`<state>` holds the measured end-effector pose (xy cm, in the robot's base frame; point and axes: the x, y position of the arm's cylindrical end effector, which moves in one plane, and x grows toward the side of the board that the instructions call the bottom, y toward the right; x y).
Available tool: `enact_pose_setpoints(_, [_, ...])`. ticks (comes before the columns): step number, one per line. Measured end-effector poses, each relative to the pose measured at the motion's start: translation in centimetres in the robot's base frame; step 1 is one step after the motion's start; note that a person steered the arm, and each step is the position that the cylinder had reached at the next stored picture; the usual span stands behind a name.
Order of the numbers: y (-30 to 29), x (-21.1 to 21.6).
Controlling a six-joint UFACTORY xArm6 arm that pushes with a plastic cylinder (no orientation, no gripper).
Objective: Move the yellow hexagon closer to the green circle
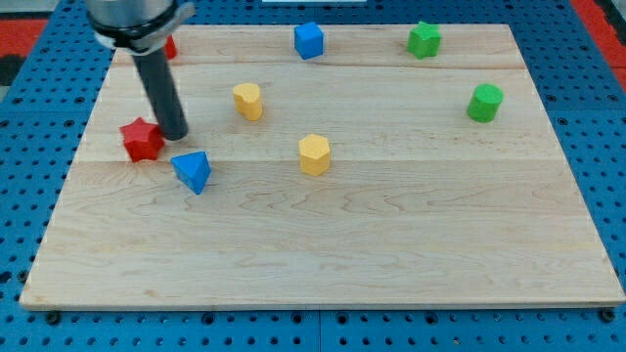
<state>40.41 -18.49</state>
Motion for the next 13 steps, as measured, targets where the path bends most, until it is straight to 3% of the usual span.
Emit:
enact_pose_setpoints(2, [0.3,0.0])
enact_pose_setpoints(4, [13.8,0.0])
enact_pose_setpoints(8, [12.7,0.7])
enact_pose_setpoints(10, [13.6,4.6])
enact_pose_setpoints(12, [28.1,1.5])
enact_pose_setpoints(13, [30.4,2.7])
